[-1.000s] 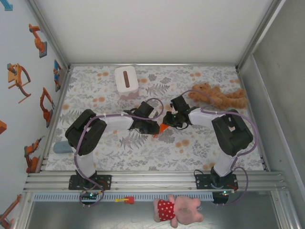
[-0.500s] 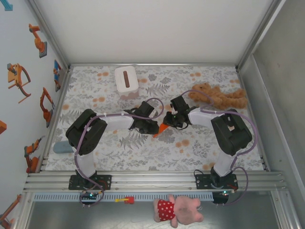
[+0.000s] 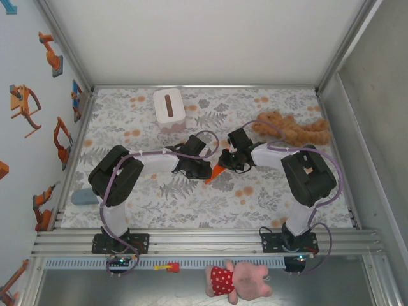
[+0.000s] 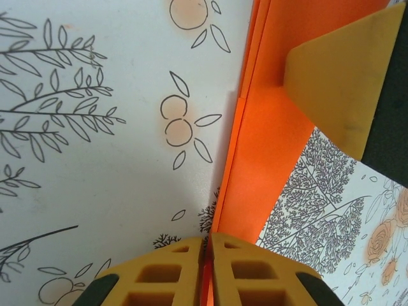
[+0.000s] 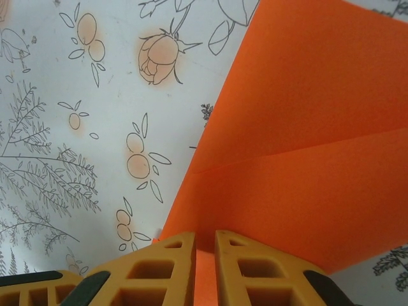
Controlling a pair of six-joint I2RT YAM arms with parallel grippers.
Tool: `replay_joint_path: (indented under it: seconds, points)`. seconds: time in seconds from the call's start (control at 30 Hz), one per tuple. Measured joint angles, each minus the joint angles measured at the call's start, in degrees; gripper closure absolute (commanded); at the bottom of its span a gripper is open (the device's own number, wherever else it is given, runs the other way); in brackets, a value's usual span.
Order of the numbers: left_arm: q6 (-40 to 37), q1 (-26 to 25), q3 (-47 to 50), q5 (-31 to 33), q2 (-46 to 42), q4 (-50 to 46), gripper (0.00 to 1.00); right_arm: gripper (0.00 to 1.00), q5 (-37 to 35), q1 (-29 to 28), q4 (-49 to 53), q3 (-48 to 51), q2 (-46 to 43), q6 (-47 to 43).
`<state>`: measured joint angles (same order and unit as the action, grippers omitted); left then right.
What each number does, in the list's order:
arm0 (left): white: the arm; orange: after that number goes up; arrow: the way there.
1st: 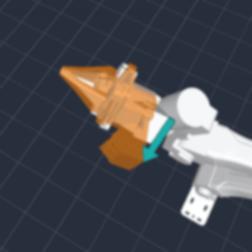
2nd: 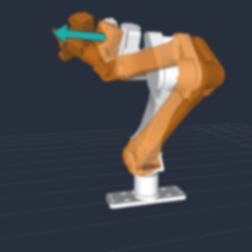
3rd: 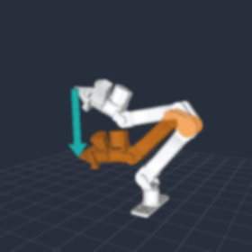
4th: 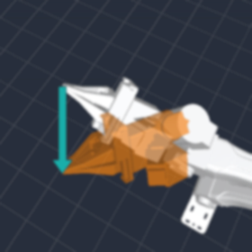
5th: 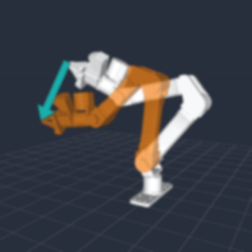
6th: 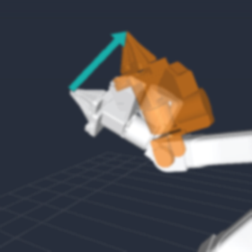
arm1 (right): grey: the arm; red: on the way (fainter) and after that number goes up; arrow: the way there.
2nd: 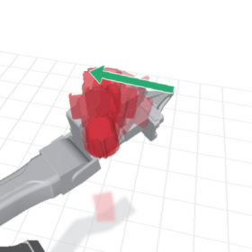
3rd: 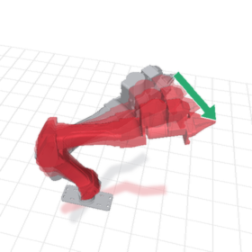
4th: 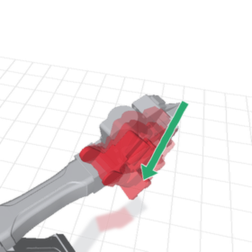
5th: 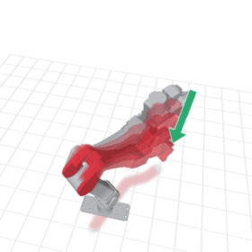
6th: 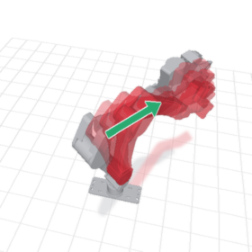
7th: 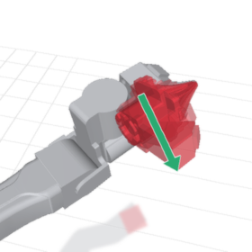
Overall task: Fold a paper plane with a square sheet of paper (pick it up from the middle)
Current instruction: Fold the wing for the fifth time at the center of the table.
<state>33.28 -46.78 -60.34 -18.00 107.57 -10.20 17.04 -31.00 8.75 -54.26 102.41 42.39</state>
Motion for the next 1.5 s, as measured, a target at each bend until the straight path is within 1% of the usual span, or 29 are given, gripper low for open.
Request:
replay_joint_path:
  seconds: [0.3,0.43,0.57,0.7,0.77,0.87,0.93,1.07,1.27,1.5]
  points:
    - [0.00,0.00,-0.04,0.07,-0.02,-0.15,0.89,0.88,-0.33,0.00,2.40,-2.14,1.38,0.00]
    - [0.17,-0.07,-0.04,1.07,-0.61,-0.44,0.86,0.89,-0.76,0.00,3.87,-3.04,1.79,0.02]
    - [0.90,0.13,0.50,4.04,-3.82,-1.38,0.86,0.90,-1.05,0.00,4.79,-3.61,2.10,0.02]
    - [1.81,0.39,1.42,4.61,-8.09,-0.07,0.86,0.91,-1.07,0.00,5.03,-3.78,2.21,0.02]
    - [2.29,0.37,1.75,3.48,-9.03,1.53,0.89,0.92,-1.07,0.00,5.05,-3.78,2.21,0.04]
    - [3.13,0.37,2.01,0.07,-8.63,4.94,0.92,0.94,-1.05,0.00,5.27,-3.96,2.29,0.24]
    - [3.91,0.31,2.03,-2.45,-7.56,7.56,0.94,0.94,-1.03,0.00,5.38,-4.02,2.32,0.42]
    - [4.90,-0.15,2.01,-5.20,-4.46,10.08,0.97,0.96,-0.90,0.00,5.57,-4.20,2.43,0.70]
    - [5.11,-0.61,1.99,-6.73,-0.39,10.45,0.99,0.97,-0.52,0.07,5.53,-4.42,2.69,1.09]
    - [5.09,-0.50,1.27,-7.21,0.74,10.71,0.99,0.97,-0.35,0.11,5.51,-4.42,2.73,1.25]
